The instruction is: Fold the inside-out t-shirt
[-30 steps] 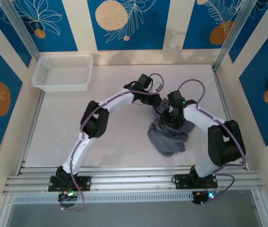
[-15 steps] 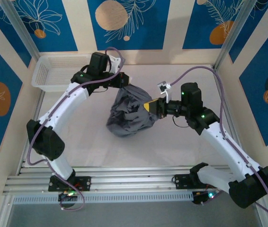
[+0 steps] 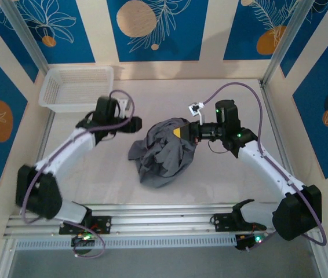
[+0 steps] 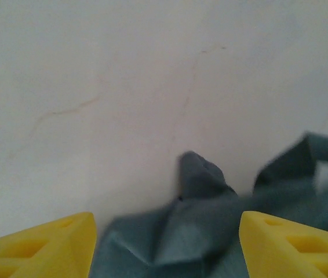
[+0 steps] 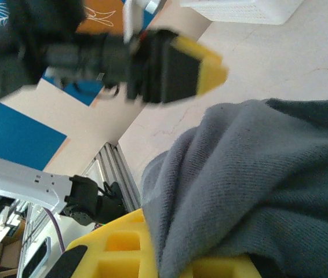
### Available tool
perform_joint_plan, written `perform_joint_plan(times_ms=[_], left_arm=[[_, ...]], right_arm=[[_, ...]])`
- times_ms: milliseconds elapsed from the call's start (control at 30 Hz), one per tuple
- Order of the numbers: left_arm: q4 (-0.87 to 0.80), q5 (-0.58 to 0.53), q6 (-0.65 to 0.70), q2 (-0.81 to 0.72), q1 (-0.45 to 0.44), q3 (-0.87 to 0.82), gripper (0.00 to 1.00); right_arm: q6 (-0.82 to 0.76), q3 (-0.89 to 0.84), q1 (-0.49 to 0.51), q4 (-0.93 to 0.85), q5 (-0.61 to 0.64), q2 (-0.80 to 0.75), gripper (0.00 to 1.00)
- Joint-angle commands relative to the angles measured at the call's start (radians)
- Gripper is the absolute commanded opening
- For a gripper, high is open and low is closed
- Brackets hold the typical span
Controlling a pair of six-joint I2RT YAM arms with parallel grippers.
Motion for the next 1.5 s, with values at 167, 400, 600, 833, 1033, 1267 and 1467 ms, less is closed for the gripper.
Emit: perform_joint_plan(times_ms=[167, 400, 600, 833, 1033, 1267, 1467], left_arm=[[0.345, -0.019, 0.077, -0.094, -0.244, -0.259, 0.65], [0.451, 0.191, -0.030, 0.186, -0.245, -0.049, 0.66], [0.537, 0.286, -0.129, 0.308, -0.245, -0.052, 0.56], [0.499, 0.378, -0.285, 0.080, -0.146, -0.110, 0.00], [0.336, 0.418, -0.312, -0.108, -0.083, -0.002, 0.00], [0.355, 0.428, -0.353, -0.116, -0.083, -0.057, 0.00], [0.375, 0.442, -0.378, -0.112, -0.083, -0.059, 0.00]], right_arm=[[0.007, 0.025, -0.014, 0.018, -0.083, 0.044, 0.00], [0.016, 0.036, 0.006, -0.009, -0.075, 0.050, 0.00], [0.040, 0.021, 0.001, -0.029, 0.051, 0.025, 0.00], [0.090, -0.078, -0.064, -0.127, 0.565, 0.016, 0.05], [0.095, -0.167, -0.097, -0.107, 0.480, 0.189, 0.10], [0.040, -0.151, -0.016, -0.030, 0.505, 0.064, 0.55], [-0.323, -0.200, 0.136, 0.126, 0.661, -0.050, 0.70]])
